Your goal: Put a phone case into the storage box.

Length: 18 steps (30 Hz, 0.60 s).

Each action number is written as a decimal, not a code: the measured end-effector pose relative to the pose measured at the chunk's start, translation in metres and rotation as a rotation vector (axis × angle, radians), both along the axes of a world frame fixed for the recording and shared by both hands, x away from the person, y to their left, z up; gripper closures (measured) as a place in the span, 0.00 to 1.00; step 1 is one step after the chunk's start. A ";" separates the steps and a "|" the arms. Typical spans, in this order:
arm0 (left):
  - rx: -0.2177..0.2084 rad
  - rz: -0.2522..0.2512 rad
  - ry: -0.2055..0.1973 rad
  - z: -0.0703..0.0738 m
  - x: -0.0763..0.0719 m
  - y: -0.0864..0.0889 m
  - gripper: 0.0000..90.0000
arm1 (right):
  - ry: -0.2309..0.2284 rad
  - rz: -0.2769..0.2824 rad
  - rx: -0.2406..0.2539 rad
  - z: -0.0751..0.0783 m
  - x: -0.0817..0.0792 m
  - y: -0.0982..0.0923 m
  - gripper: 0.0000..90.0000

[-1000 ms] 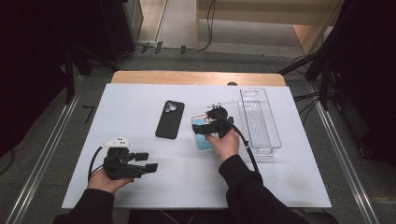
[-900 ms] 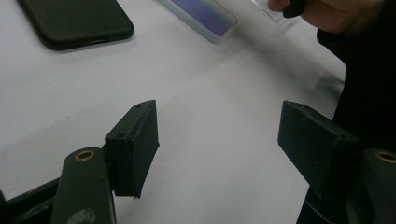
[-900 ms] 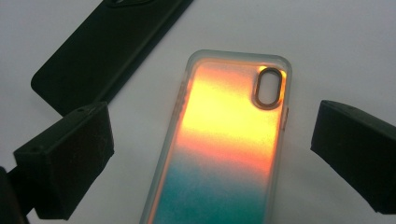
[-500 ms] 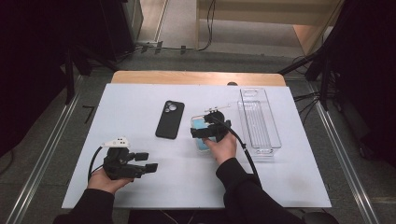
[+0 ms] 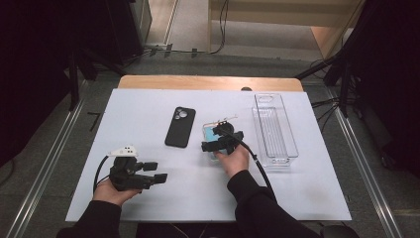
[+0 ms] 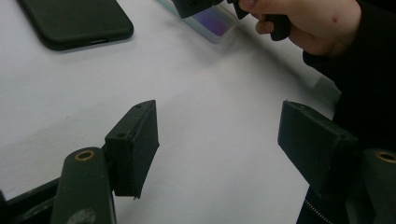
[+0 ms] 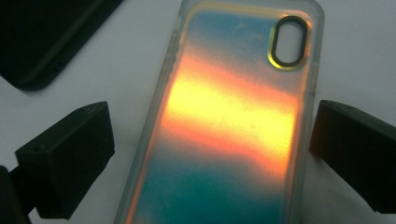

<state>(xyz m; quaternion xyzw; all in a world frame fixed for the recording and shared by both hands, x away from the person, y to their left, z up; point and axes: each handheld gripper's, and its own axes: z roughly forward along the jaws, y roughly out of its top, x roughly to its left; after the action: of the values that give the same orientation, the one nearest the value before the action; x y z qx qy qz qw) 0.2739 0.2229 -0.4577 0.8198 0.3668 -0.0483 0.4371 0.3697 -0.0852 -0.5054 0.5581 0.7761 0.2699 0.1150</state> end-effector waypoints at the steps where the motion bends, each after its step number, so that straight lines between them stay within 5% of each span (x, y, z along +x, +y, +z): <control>1: 0.000 0.000 0.000 0.000 0.000 0.000 0.32 | -0.005 -0.001 -0.007 0.000 0.000 0.001 0.00; 7: 0.002 -0.002 -0.001 0.000 0.000 0.000 0.33 | -0.044 -0.015 -0.075 -0.002 -0.005 0.005 0.07; 18: 0.005 -0.002 0.002 0.000 0.001 -0.001 0.32 | -0.058 0.002 -0.095 -0.003 -0.006 0.006 0.08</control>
<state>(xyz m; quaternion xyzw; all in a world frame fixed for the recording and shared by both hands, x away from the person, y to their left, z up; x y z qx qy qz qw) 0.2744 0.2220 -0.4577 0.8211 0.3665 -0.0485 0.4349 0.3636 -0.0795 -0.5081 0.5434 0.7848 0.2491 0.1634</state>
